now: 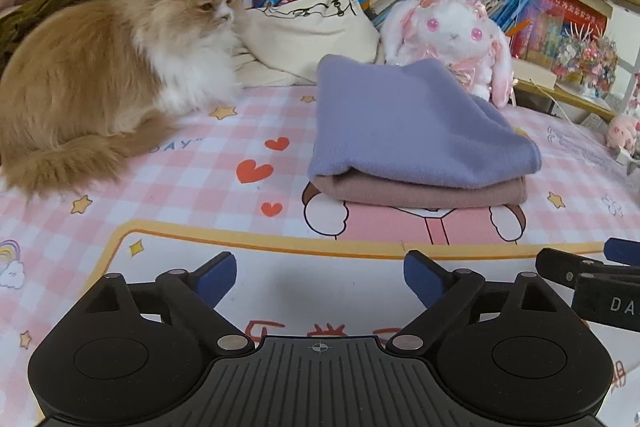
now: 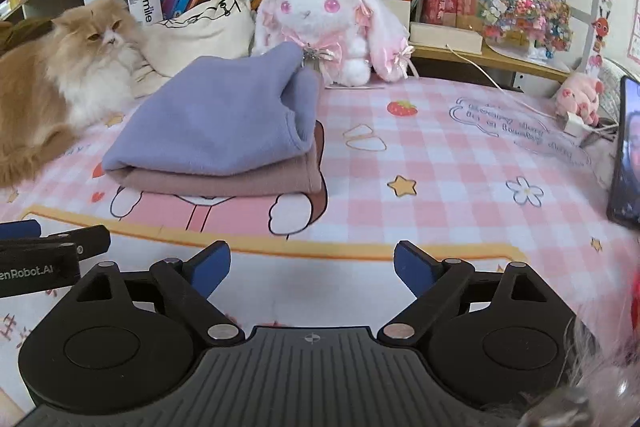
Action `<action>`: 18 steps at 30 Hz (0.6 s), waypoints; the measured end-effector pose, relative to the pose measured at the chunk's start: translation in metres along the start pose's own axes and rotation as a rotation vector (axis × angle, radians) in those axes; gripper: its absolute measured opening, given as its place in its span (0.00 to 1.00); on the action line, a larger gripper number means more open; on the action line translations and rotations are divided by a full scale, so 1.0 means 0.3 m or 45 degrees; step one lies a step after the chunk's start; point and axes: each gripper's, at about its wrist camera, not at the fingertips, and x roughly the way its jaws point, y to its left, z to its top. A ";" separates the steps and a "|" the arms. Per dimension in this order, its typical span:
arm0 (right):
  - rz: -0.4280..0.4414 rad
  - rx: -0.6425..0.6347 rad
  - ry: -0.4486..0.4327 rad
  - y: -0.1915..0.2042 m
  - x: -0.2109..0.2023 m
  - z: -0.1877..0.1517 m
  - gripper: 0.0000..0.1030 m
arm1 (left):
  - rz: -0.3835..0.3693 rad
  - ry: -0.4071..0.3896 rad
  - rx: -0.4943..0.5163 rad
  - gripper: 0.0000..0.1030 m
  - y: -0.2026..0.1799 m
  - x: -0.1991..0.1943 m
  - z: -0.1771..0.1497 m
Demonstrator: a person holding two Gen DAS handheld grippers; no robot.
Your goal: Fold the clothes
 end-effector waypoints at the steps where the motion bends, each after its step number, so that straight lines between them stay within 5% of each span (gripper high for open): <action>1: -0.005 0.008 -0.005 -0.002 -0.006 -0.005 0.88 | 0.003 -0.004 0.004 0.90 -0.004 -0.005 -0.001; 18: -0.034 -0.013 -0.060 -0.002 -0.051 -0.026 0.88 | 0.016 -0.063 0.054 0.95 -0.032 -0.061 -0.009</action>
